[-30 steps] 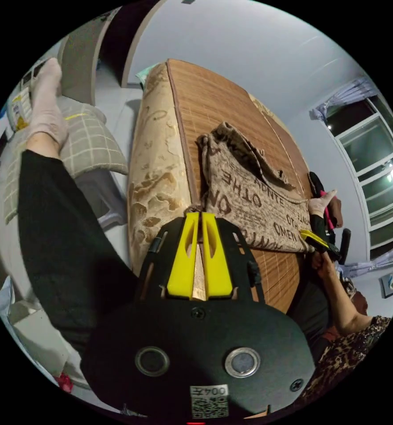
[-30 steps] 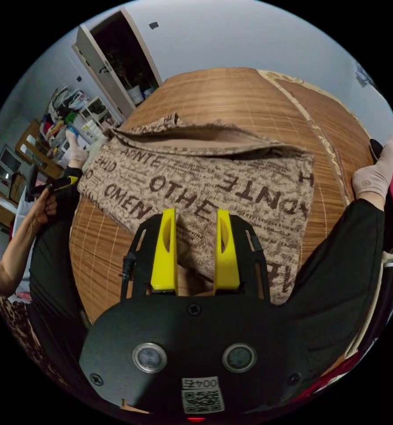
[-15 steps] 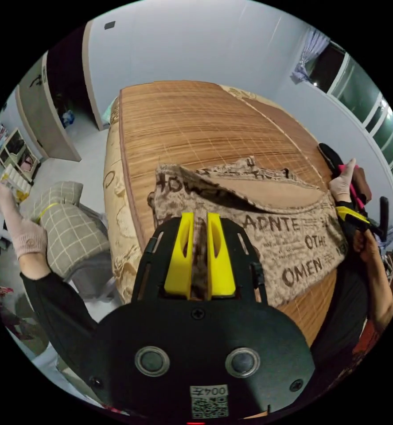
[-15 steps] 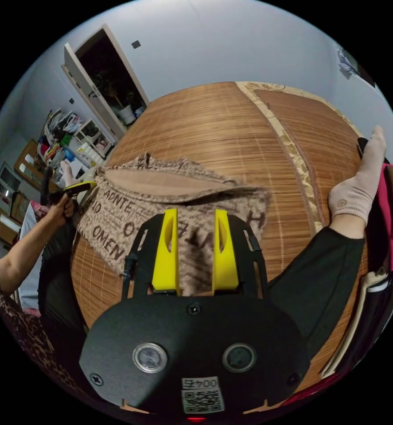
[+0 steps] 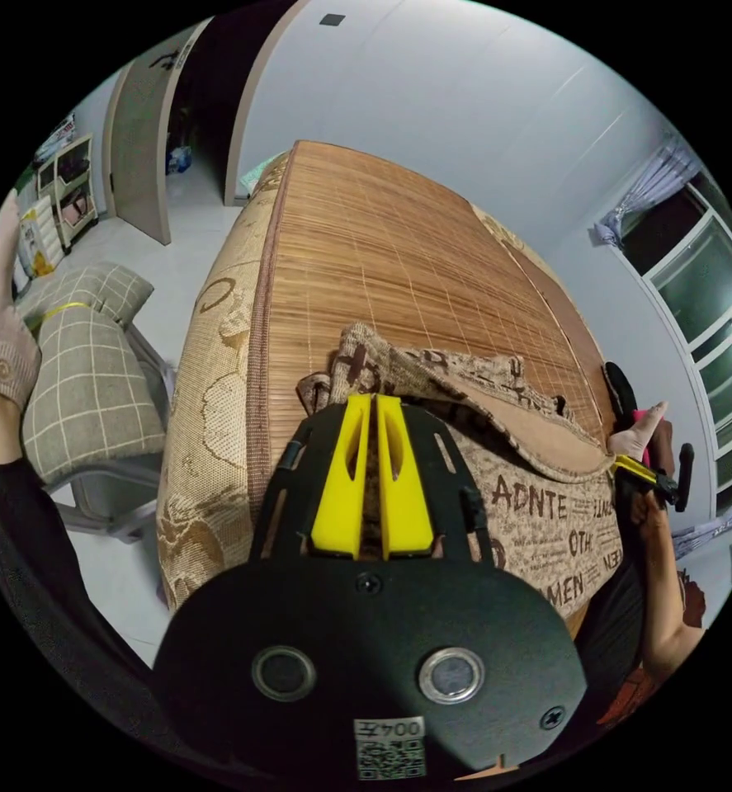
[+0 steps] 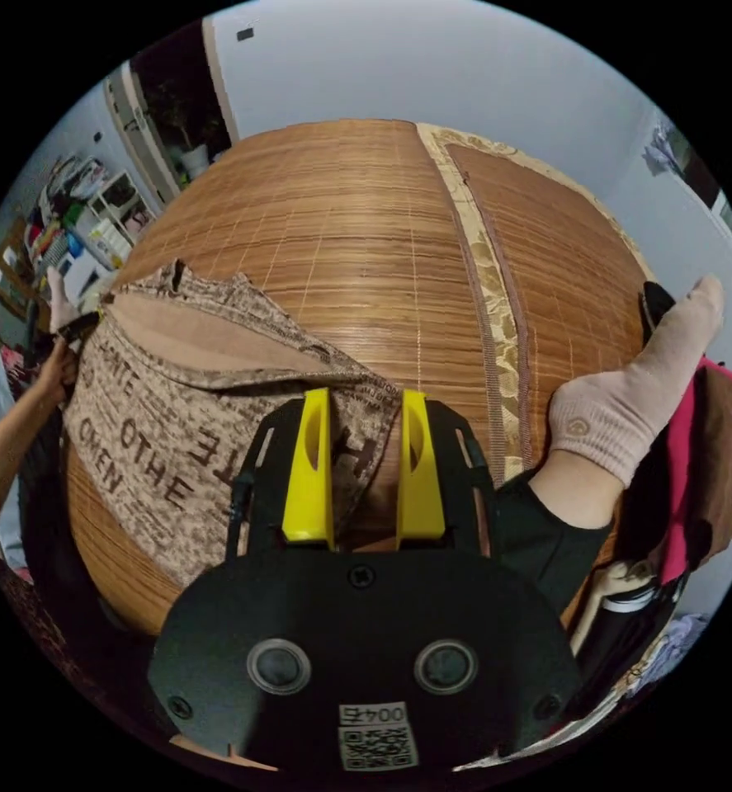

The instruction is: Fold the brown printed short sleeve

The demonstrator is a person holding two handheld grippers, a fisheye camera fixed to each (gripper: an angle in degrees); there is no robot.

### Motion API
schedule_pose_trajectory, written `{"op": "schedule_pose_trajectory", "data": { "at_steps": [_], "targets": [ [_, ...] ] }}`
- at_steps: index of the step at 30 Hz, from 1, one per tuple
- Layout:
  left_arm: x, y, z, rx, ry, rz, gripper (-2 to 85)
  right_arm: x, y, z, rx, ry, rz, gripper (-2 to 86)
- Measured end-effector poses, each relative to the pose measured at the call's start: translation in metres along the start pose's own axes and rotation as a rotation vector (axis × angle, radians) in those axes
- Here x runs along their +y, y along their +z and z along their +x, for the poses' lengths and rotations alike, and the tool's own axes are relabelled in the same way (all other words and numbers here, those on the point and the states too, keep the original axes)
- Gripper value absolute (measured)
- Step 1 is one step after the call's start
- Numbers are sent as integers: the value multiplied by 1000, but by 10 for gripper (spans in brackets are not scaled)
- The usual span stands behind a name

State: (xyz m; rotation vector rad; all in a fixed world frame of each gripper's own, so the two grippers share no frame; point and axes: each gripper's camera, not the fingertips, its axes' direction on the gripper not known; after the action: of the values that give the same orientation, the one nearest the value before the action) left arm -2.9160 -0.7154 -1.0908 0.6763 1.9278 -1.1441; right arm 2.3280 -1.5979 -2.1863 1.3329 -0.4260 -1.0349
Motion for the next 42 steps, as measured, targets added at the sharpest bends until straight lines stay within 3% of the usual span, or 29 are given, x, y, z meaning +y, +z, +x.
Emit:
{"op": "schedule_pose_trajectory", "data": {
  "at_steps": [5,8,13,18,27,31,36,39,42],
  "targets": [
    [-8,2,-19,53,-22,4,10,-1,12,29,-231,91,-9,45],
    [-13,3,-26,54,-23,5,11,4,2,42,-172,170,63,35],
    [-21,4,-35,51,-23,4,10,8,35,64,-199,277,-45,45],
    [-30,2,-43,39,-18,4,10,29,12,69,-177,330,83,116],
    [-43,-4,-53,28,-12,6,10,57,-27,-14,179,225,318,126],
    [-47,-7,-56,25,-10,7,11,62,-7,-34,-13,124,301,118],
    [-51,-13,-55,-6,7,12,15,65,40,-103,-4,-122,191,132],
    [-52,-17,-58,3,4,13,20,69,77,-108,-22,-141,91,136],
    [-54,-21,-65,54,-7,14,31,79,82,-102,-62,-124,116,136]
  ]
}}
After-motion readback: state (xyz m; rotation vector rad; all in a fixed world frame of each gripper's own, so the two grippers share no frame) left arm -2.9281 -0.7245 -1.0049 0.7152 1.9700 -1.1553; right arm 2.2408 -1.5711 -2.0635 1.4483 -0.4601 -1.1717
